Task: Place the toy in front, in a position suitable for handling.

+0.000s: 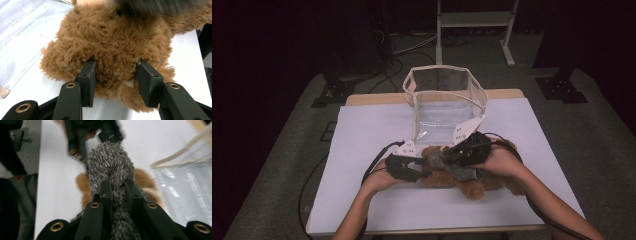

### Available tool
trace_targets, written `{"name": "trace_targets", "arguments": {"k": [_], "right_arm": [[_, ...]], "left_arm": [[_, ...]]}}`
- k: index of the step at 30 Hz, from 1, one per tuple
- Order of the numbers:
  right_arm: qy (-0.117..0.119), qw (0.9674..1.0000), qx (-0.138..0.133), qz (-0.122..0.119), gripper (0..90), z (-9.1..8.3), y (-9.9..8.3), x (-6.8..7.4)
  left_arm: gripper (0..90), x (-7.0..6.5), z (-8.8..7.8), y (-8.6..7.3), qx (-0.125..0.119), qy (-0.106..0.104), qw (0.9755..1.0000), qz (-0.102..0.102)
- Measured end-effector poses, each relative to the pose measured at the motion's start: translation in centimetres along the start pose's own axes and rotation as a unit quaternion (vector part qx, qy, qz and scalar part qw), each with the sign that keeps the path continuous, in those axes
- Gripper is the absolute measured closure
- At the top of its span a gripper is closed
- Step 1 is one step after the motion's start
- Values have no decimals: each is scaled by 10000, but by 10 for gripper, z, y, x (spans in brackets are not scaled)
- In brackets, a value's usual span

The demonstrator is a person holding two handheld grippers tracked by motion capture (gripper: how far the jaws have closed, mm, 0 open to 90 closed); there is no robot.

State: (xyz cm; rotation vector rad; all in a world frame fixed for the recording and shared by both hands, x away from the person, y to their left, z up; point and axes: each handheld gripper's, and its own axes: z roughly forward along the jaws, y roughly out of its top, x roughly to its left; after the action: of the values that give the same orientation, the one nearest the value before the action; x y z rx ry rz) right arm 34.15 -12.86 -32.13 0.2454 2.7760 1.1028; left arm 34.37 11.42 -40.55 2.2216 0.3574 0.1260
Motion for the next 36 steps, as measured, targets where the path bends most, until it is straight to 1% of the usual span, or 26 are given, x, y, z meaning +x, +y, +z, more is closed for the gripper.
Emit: {"name": "trace_targets", "arguments": {"k": [2,3,4,5,7,9,10,12,14,16,17,18,19,20,21,22,23,25,26,28,29,31,32,33,34,36], "right_arm": [[-158,9999,-35,-14,777,-5,5,-9],[-170,9998,-77,106,777,-5,7,-15],[-156,9998,-52,132,777,-3,8,-17],[-156,9998,-52,132,777,-3,8,-17],[-6,9999,59,104,777,6,8,-15],[103,9997,208,-27,777,12,10,-9],[102,9997,189,-63,777,12,11,-9],[60,9999,114,38,777,7,16,-14],[-67,9999,92,91,777,4,20,-23],[-181,9997,116,136,777,4,19,-32],[-167,9996,130,202,777,6,17,-35],[-109,9995,173,241,777,8,14,-35],[11,9994,231,254,777,12,10,-30],[11,9994,231,254,777,12,10,-30],[195,9992,209,288,777,13,7,-27],[496,9982,189,284,776,13,7,-21],[496,9982,189,284,776,13,7,-21],[315,9991,227,147,776,8,13,-19],[315,9991,227,147,776,8,13,-19],[188,9995,167,212,776,6,15,-24],[109,9994,218,244,776,7,14,-26],[165,9989,363,242,777,18,8,-24],[225,9987,382,239,777,20,5,-22],[225,9987,382,239,777,20,5,-22],[377,9982,340,304,777,20,3,-22],[365,9983,339,311,777,19,3,-22]], "left_arm": [[532,-2,0,-1,19,-27,10000,6],[528,-3,0,-2,39,-31,10000,12],[524,-4,0,-2,44,-34,10000,9],[524,-4,-1,-3,51,-37,10000,7],[513,-5,-3,-3,42,-41,10000,15],[517,-5,-3,-3,46,-73,10000,15],[518,-5,-2,-3,40,-87,10000,8],[518,-6,0,-3,17,-101,9999,25],[516,-8,0,-4,33,-139,9999,49],[503,-10,-2,-3,44,-147,9998,82],[496,-11,-6,-2,41,-104,9999,111],[478,-11,-9,-2,-39,-90,9999,96],[453,-10,-14,1,-234,-61,9997,61],[452,-10,-14,1,-234,-61,9997,61],[452,-10,-15,2,-282,-49,9996,50],[462,-10,-11,4,-174,-87,9998,74],[473,-10,-11,4,-174,-87,9998,74],[475,-12,-3,3,-75,-152,9998,104],[475,-14,0,2,-67,-166,9998,108],[477,-16,0,1,-110,-196,9997,102],[476,-16,0,0,-107,-207,9997,95],[466,-16,-4,1,-122,-191,9997,131],[460,-16,-7,3,-263,-153,9995,119],[458,-16,-7,3,-263,-153,9995,119],[457,-16,-7,5,-280,-160,9994,133],[457,-17,-3,6,-225,-178,9994,172]]}}
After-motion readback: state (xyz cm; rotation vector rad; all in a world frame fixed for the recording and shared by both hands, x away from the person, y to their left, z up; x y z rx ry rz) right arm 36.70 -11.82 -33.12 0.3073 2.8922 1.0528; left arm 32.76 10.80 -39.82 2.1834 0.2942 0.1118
